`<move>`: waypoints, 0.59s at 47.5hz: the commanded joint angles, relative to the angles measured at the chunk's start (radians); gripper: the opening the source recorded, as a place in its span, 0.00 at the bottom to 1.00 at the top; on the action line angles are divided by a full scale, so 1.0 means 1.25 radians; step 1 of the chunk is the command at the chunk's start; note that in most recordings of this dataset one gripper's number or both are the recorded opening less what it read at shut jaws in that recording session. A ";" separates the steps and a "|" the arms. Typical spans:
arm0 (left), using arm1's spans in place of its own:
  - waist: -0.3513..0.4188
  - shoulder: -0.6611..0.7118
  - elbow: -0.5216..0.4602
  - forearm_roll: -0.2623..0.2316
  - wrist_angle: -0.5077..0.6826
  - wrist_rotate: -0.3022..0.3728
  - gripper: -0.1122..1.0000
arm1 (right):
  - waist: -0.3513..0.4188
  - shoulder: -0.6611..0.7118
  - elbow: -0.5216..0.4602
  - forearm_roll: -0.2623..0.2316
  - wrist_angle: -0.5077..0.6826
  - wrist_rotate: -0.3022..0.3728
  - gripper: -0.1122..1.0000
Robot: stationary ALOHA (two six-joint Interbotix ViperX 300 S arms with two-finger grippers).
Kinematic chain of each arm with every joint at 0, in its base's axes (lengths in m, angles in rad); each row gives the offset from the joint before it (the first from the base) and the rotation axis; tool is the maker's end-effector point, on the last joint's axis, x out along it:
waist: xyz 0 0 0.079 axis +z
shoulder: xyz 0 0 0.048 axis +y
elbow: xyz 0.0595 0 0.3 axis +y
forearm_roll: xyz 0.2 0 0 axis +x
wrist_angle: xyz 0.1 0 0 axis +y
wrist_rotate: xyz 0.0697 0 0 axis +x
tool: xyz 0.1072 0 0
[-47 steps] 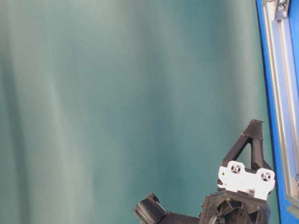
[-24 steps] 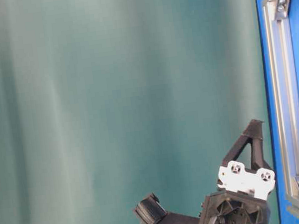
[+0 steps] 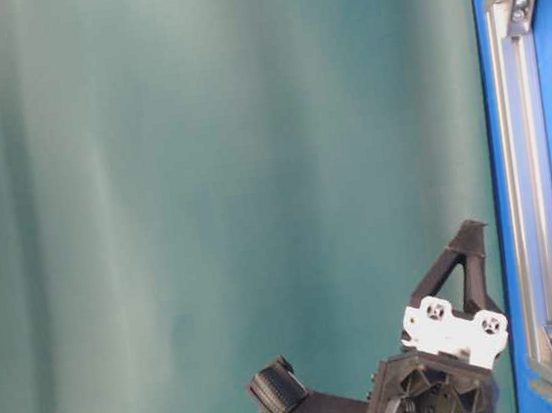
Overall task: Insert the wire through the string loop located on the right side.
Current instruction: 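Push the plug leftward through the white zip-tie loop with the right gripper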
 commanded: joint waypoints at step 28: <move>-0.013 -0.027 -0.005 0.002 -0.004 0.000 0.10 | 0.001 0.082 -0.081 0.002 -0.020 0.000 0.07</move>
